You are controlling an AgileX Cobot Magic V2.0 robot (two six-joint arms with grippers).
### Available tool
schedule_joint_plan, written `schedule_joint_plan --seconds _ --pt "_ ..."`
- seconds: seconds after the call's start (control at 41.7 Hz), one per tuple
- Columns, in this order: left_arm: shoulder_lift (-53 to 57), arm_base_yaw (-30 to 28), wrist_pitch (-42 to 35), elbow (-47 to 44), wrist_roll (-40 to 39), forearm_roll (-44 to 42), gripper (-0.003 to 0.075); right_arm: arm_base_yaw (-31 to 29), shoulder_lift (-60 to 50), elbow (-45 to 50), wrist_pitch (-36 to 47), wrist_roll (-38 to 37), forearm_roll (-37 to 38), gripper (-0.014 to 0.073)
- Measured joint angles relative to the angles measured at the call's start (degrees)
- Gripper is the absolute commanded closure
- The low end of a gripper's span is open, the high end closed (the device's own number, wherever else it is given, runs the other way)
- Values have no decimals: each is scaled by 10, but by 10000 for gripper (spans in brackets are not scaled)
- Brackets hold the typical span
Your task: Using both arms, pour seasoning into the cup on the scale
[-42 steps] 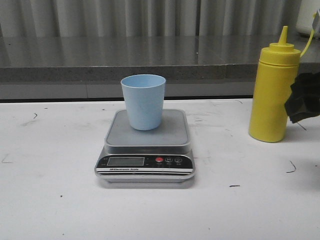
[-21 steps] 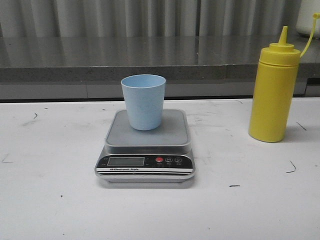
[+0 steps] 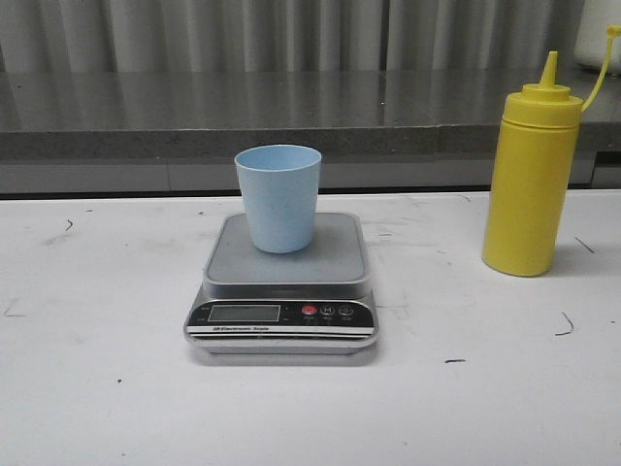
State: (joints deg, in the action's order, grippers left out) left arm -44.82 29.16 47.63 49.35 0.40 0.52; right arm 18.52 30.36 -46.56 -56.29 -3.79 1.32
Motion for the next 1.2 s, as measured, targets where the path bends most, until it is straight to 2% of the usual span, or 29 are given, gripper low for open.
schedule_joint_plan --seconds 0.312,0.36,0.432,0.48,0.599,0.671,0.767,0.815,1.199 --pt "0 0 0 0 0 0 334 0 -17 0 -4 6 0 -38" --pt "0 0 0 0 0 0 334 0 -17 0 -4 6 0 -15" --pt "0 0 0 0 0 0 346 0 -17 0 -4 6 0 69" --pt "0 0 0 0 0 0 386 0 -17 0 -4 6 0 176" --pt "0 0 0 0 0 0 548 0 -17 0 -4 6 0 430" --pt "0 0 0 0 0 0 628 0 -17 0 -4 6 0 554" --pt "0 0 0 0 0 0 707 0 -17 0 -4 6 0 668" --pt "0 0 0 0 0 0 741 0 -17 0 -6 6 0 657" --pt "0 0 0 0 0 0 740 0 -17 0 -13 6 0 661"
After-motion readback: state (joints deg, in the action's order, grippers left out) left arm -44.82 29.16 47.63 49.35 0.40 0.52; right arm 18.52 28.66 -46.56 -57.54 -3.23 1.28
